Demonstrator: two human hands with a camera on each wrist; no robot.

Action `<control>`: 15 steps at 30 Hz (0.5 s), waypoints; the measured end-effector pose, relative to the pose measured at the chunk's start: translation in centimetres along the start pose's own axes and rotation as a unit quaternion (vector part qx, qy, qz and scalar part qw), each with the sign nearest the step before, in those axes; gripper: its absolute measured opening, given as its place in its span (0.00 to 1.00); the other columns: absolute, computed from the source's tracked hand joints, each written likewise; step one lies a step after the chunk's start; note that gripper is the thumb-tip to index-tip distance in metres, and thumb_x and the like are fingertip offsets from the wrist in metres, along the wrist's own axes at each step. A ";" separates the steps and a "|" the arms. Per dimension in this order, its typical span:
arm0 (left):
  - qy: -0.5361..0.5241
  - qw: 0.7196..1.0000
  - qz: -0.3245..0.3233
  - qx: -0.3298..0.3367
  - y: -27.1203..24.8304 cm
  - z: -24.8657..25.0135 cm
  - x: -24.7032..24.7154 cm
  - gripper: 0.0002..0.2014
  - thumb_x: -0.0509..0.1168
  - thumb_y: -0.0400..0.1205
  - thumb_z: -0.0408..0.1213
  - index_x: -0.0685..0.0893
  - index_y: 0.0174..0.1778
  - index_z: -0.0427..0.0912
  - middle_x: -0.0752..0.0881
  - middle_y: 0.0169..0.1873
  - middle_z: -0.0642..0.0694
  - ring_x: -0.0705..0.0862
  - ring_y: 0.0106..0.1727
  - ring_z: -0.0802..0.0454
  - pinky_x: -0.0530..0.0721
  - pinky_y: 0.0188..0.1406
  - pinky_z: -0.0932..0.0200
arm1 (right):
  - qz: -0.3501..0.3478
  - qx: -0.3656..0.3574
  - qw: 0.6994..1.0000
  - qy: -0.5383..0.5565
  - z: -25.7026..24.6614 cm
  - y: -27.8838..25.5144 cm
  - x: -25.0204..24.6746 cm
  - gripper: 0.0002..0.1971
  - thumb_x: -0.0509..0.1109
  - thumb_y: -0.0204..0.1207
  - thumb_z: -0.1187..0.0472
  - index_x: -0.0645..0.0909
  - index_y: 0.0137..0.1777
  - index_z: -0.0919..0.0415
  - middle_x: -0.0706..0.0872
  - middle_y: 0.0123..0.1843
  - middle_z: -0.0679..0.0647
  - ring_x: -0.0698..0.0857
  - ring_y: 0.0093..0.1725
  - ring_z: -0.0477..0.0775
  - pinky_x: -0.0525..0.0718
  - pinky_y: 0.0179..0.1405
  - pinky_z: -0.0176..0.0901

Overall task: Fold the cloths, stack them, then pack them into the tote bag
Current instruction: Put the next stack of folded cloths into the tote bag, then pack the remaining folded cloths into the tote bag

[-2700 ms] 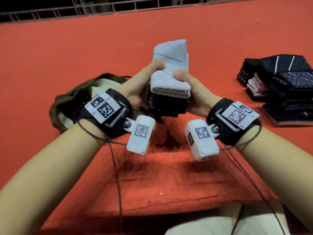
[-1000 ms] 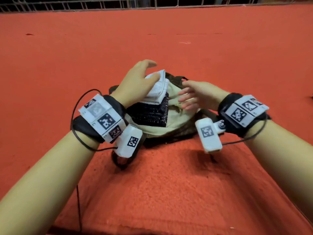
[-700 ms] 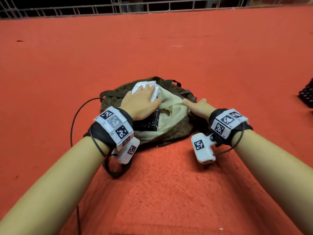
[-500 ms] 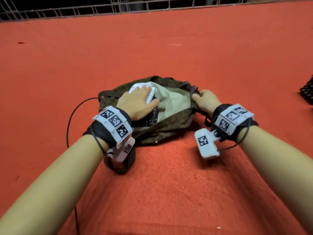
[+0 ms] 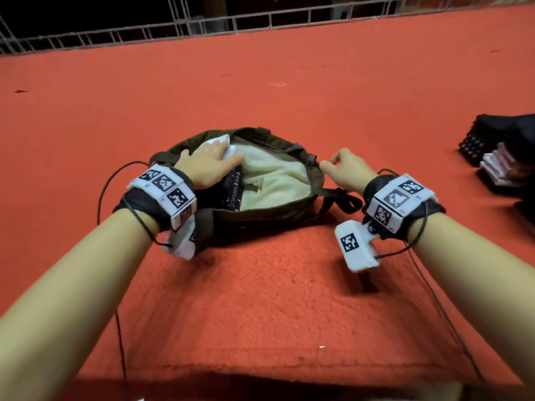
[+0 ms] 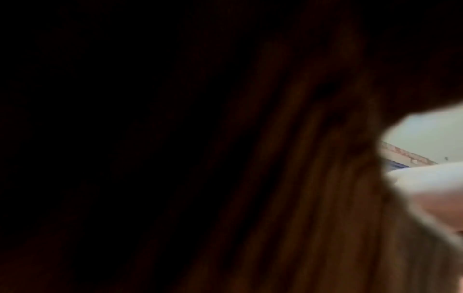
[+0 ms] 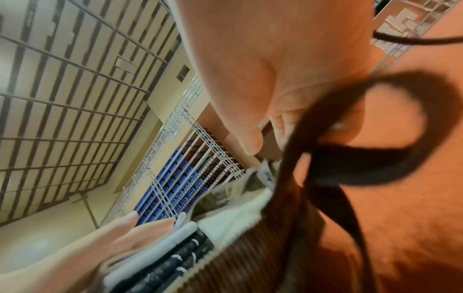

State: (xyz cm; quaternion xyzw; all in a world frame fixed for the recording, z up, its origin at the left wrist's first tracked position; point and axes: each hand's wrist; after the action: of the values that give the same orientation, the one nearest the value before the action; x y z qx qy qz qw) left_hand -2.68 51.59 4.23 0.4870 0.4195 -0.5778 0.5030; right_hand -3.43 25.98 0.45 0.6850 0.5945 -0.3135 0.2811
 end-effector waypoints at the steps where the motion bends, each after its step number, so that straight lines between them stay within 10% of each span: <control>1: -0.014 1.000 0.007 0.006 -0.2 0.2 -0.4 0.29 0.45 0.82 0.62 0.71 0.70 0.47 0.70 0.76 0.46 0.67 0.76 0.47 0.60 0.73 0.37 | -0.002 -0.005 1.000 0.013 0.2 -0.2 -0.5 0.15 0.61 0.81 0.53 0.73 0.59 0.64 0.82 0.51 0.64 0.78 0.47 0.58 0.75 0.48 0.48; 4: -0.053 0.997 0.019 0.048 -0.7 2.0 -1.6 0.33 0.51 0.80 0.59 0.65 0.79 0.43 0.68 0.78 0.44 0.66 0.78 0.47 0.62 0.78 0.47 | 0.025 -0.029 0.998 0.048 0.6 -1.0 -2.7 0.16 0.61 0.80 0.54 0.74 0.62 0.64 0.77 0.47 0.57 0.76 0.46 0.55 0.74 0.46 0.44; 15: -0.054 0.958 0.080 0.272 -1.7 20.7 -2.0 0.15 0.62 0.80 0.40 0.82 0.61 0.44 0.78 0.63 0.42 0.76 0.66 0.45 0.73 0.63 0.55 | 0.181 -0.066 0.981 -0.026 6.4 -6.7 -13.4 0.12 0.61 0.76 0.63 0.81 0.57 0.59 0.85 0.54 0.59 0.81 0.58 0.60 0.73 0.51 0.41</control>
State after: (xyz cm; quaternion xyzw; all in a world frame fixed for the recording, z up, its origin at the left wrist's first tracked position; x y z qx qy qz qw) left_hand -7.22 31.97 9.78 0.6049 0.1785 -0.6537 0.4182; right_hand -11.93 13.43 6.49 0.7527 0.4729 -0.2348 0.3933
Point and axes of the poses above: each hand's wrist, its own y-axis towards the middle knuckle, its own x-axis out of the palm, z = x × y
